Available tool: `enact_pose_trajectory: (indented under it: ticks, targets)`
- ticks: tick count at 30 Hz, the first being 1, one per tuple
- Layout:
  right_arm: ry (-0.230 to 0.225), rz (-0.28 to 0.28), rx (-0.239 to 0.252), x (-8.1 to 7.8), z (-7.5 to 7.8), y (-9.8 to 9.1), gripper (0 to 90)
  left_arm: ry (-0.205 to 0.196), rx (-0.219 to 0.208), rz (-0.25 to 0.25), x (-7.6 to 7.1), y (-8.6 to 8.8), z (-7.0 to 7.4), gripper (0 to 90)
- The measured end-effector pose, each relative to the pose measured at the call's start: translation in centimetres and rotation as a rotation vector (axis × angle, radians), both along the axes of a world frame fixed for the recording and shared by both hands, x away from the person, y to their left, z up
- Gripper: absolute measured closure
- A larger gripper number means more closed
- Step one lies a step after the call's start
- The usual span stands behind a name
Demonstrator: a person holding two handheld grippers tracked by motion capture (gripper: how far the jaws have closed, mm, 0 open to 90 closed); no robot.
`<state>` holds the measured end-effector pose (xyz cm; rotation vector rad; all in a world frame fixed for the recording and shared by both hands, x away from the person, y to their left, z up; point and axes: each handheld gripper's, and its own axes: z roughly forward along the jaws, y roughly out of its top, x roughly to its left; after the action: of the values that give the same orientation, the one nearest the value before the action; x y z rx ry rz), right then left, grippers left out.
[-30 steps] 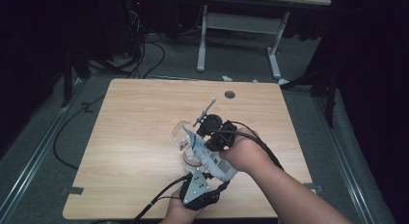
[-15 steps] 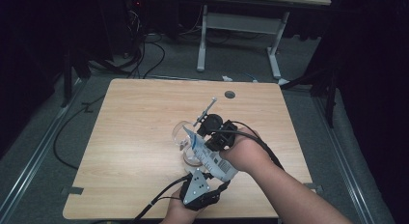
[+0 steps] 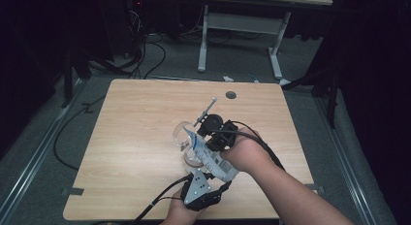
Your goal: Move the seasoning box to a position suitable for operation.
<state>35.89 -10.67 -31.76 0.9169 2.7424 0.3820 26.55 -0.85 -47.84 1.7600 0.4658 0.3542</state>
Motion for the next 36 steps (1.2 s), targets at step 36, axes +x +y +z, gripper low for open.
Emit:
enact_pose_trajectory:
  ticks: [36]
  targets:
    - [-0.002,0.004,-0.014,0.14,0.07,0.25,90.0,0.001,-0.007,-0.007,0.06,-0.11,0.19,54.9]
